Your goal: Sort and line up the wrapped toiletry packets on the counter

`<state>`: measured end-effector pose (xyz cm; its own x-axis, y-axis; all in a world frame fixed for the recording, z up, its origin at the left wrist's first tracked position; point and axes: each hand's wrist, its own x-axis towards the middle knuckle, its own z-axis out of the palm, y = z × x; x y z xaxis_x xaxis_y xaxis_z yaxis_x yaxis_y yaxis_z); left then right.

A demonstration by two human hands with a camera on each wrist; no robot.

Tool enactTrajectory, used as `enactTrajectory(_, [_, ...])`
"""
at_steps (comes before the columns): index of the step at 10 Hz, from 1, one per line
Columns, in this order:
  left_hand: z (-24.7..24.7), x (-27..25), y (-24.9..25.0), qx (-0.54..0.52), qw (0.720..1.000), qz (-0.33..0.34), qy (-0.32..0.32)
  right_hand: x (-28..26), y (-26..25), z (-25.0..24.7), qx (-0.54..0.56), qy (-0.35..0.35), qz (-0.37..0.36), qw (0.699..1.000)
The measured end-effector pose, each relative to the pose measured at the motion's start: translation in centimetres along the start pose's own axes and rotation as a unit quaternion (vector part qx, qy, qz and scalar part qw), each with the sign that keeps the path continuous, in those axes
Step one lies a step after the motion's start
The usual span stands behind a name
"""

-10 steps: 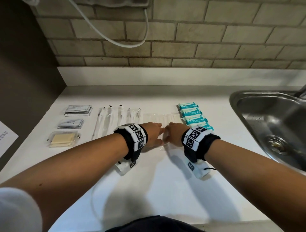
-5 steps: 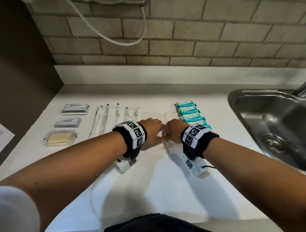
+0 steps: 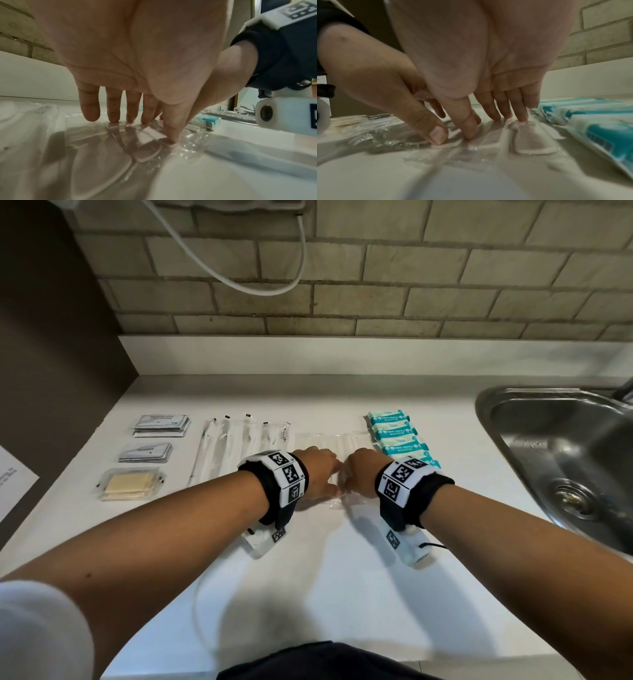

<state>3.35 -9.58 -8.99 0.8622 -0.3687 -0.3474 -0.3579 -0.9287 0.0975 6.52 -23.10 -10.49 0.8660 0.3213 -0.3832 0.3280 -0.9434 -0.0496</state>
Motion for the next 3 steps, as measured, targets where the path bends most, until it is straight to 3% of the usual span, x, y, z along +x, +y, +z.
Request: enactTrajectory(3, [-0.06,0.33,-0.31,-0.03,0.999,-0.004,0.017,-0.01,0.07,-0.09,0.036,0.004,-0.011,0.999])
